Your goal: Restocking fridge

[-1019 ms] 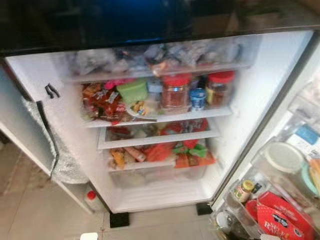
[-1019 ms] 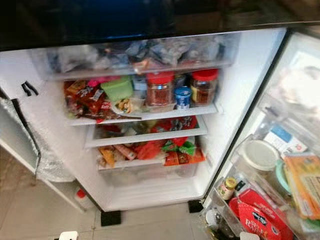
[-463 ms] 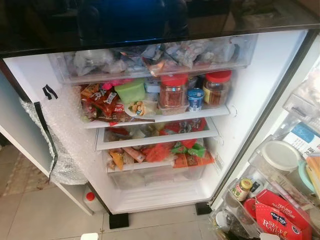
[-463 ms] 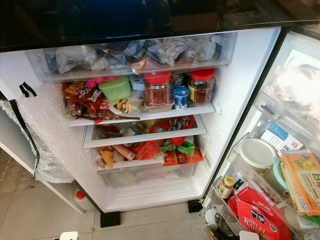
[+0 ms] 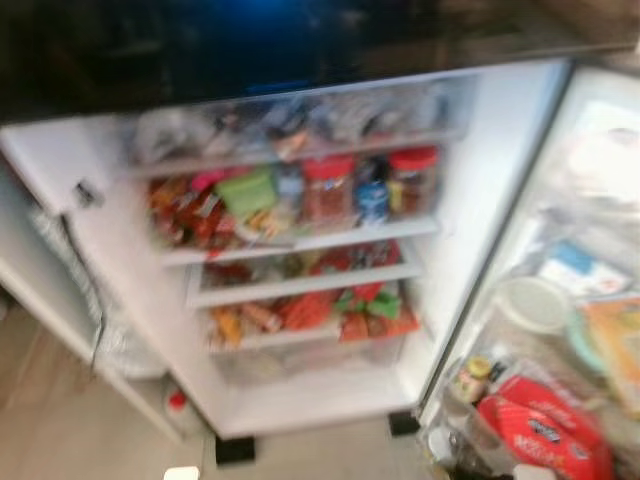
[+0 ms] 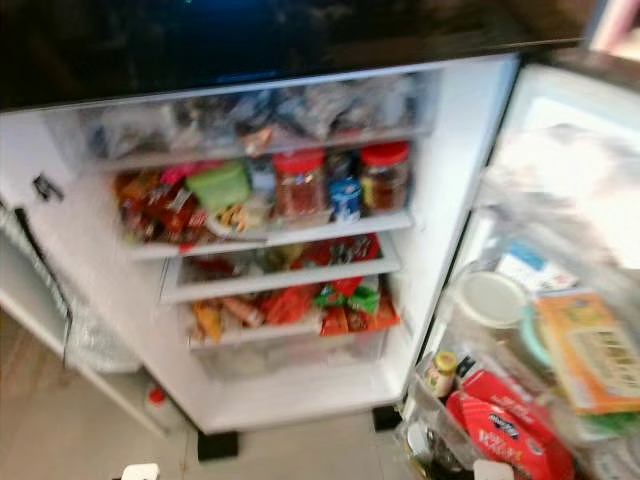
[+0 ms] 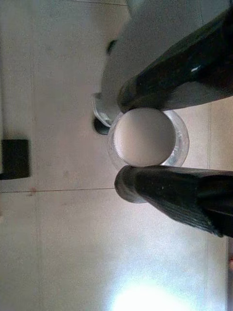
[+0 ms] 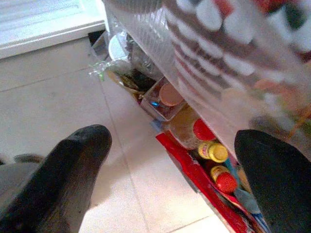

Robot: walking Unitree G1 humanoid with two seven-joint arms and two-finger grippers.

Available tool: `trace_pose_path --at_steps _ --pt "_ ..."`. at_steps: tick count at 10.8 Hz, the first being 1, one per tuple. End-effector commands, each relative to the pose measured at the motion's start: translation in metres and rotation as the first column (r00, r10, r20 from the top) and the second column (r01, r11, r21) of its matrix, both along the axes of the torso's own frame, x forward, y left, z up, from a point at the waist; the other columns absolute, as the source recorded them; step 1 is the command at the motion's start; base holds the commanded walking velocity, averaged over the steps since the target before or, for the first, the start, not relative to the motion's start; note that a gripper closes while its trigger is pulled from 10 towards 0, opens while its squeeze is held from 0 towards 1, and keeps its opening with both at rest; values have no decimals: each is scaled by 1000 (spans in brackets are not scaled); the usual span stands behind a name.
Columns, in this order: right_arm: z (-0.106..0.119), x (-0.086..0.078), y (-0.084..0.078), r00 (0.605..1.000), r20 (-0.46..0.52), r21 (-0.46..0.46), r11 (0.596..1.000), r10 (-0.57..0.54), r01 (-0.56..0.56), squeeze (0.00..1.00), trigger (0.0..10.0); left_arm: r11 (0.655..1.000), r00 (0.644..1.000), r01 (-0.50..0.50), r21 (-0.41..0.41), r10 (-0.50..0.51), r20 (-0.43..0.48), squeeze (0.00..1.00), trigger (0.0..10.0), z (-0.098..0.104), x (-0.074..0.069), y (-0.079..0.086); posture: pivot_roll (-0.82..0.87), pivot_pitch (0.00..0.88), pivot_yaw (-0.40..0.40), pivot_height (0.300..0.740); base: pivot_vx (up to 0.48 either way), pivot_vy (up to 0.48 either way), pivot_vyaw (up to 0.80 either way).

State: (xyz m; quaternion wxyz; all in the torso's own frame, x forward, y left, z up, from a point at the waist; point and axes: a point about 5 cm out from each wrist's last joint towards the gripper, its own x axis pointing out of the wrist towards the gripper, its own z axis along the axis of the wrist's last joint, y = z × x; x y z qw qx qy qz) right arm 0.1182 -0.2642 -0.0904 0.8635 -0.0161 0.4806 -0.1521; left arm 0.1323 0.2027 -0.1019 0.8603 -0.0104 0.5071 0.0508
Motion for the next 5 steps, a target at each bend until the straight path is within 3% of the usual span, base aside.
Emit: trace_pose_path --at_steps 1,2,4,5 --pt "7 13 -6 999 52 -19 1000 -5 6 0 10000 1000 1000 2 13 -2 -19 0 10000 -1 -5 3 -143 0 17 740 0 0 0" --pt "7 14 -5 999 53 -15 1000 -5 6 0 10000 1000 1000 1 14 0 -19 0 10000 -1 -5 3 -143 0 17 740 0 0 0" --pt "4 14 3 998 57 11 1000 -11 10 0 10000 994 994 104 43 -105 10 0 10000 1 0 3 -140 0 17 740 0 0 0" --pt "2 7 3 999 45 27 1000 -12 11 0 10000 993 993 90 72 -95 73 0 10000 4 4 4 -134 0 21 740 0 0 0"
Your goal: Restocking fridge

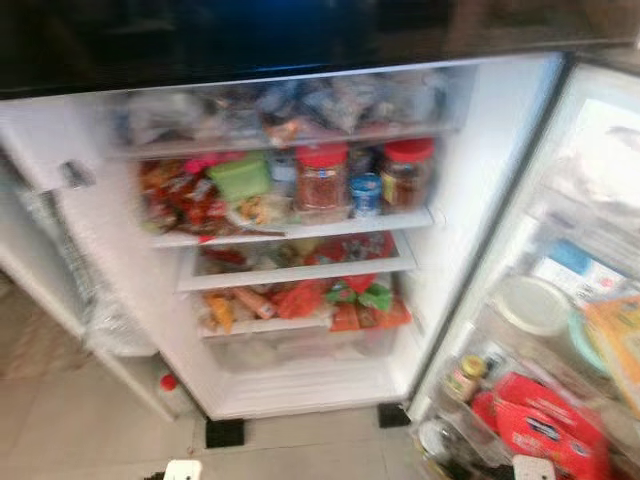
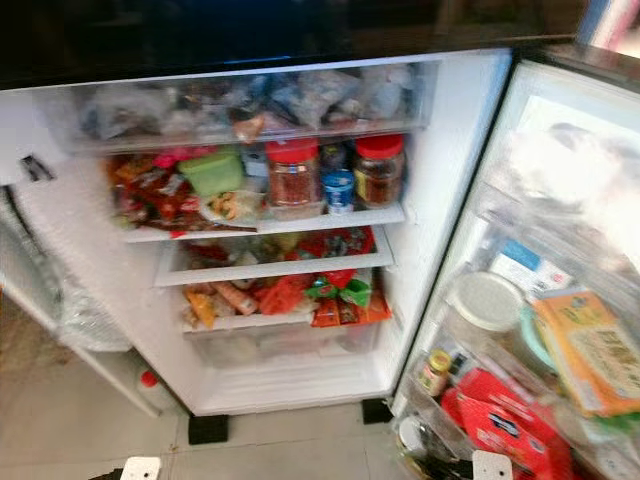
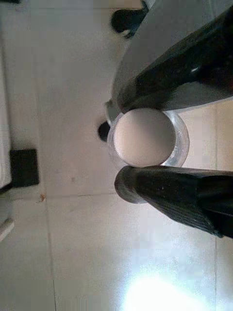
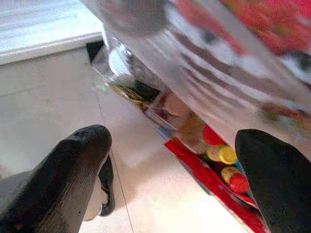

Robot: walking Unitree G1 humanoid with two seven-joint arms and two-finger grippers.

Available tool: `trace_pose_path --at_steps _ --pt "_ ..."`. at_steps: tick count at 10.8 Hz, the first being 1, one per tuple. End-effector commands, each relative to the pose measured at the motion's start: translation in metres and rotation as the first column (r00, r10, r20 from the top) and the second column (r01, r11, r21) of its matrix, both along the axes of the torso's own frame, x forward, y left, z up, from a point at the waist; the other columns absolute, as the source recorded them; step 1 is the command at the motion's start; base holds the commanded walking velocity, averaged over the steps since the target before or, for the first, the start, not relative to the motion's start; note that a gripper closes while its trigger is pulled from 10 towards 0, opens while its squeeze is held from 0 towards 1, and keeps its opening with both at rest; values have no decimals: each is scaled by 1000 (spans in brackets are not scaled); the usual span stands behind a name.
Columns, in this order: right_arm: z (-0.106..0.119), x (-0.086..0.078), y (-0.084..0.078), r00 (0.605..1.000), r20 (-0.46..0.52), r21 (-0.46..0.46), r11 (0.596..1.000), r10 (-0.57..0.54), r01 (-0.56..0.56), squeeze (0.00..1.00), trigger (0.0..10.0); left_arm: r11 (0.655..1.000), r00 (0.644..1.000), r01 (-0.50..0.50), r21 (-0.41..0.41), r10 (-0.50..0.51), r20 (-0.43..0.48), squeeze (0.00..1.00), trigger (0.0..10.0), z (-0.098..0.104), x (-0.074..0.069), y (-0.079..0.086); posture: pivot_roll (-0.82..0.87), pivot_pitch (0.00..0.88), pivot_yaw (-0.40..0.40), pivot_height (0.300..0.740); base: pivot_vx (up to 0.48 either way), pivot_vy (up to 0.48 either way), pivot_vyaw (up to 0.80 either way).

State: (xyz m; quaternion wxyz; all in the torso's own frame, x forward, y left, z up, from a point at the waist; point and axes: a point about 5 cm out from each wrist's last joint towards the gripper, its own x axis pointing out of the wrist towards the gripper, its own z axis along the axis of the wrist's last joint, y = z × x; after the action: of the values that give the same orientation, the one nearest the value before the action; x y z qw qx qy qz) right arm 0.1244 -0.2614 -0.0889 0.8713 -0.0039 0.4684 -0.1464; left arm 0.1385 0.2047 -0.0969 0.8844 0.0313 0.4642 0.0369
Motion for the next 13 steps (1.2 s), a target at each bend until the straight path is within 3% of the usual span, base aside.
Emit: trace_pose_path --at_steps 1,2,3,4,5,7,8,10,12,13 --pt "-2 -8 -1 1000 -4 16 1000 -13 13 0 10000 997 997 -39 62 35 63 0 10000 3 0 6 -132 0 21 740 0 0 0" --pt "-3 -15 -4 1000 -22 30 999 -17 17 0 10000 998 991 -31 62 23 131 0 10000 7 5 6 -131 0 21 740 0 0 0" --pt "-4 -18 -3 999 -29 38 999 -14 15 0 10000 996 939 13 91 -44 340 0 10000 38 63 7 -132 0 23 740 0 0 0" --pt "-5 -19 -1 999 -36 45 999 -9 10 0 10000 994 863 24 103 -73 499 0 10000 70 104 6 -142 0 27 740 0 0 0" --pt "-5 -21 -2 999 -41 52 998 -16 18 0 10000 993 795 54 102 -104 597 0 10000 85 114 -2 -153 0 30 740 0 0 0" --pt "-7 -34 -9 995 -100 62 998 -24 31 0 10000 988 603 116 100 -150 783 0 10000 120 128 -23 -146 0 24 740 0 0 0" --pt "-7 -43 -15 992 -119 61 997 -39 46 0 10000 984 563 169 55 -142 814 0 10000 129 131 -38 -142 0 19 740 0 0 0" --pt "-8 -53 -17 990 -117 78 994 -73 82 0 10000 969 522 247 4 -137 842 0 10000 142 124 -52 -141 0 25 740 0 0 0" --pt "-7 -60 -23 988 -127 77 992 -89 99 0 10000 956 518 290 -40 -123 846 0 10000 150 114 -55 -128 0 30 740 0 0 0" --pt "-9 -59 -17 989 -119 88 991 -86 97 0 10000 955 519 292 -45 -118 846 0 10000 156 111 -53 -133 0 36 740 0 0 0"
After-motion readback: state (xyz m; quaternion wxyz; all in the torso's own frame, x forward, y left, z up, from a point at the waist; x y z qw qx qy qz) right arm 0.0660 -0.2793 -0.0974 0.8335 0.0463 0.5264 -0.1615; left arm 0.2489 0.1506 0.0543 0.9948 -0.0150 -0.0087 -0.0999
